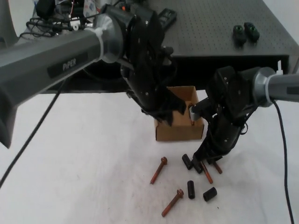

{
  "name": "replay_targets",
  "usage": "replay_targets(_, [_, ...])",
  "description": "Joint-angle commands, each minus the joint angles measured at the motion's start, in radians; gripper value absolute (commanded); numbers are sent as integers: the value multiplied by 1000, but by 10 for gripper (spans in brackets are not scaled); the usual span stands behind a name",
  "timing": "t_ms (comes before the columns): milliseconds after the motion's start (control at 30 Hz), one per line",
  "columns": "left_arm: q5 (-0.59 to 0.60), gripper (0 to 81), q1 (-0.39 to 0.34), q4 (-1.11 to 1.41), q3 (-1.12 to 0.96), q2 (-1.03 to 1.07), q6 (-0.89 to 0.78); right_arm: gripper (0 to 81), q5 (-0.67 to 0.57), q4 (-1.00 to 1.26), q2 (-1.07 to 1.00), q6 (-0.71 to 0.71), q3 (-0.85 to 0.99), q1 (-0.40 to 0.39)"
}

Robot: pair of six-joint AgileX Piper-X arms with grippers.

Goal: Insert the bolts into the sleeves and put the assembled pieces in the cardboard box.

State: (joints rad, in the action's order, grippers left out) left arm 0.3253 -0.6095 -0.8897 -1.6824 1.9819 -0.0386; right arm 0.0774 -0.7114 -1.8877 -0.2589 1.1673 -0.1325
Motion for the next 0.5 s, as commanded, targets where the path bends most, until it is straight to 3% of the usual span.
replay_targets(0, [28,377,-38,-24,0,-5,17,50,-3,-3,43,11,13,28])
replay_targets(100, [22,438,-87,-38,4,9,17,50,-38,-8,125,43,7,81])
replay_targets(300, [-74,411,-185,-38,12,80,-20,50,-118,-25,359,113,-82,200])
replay_targets(467, [-77,410,-215,-29,9,155,-102,50,-126,-34,532,132,-185,243])
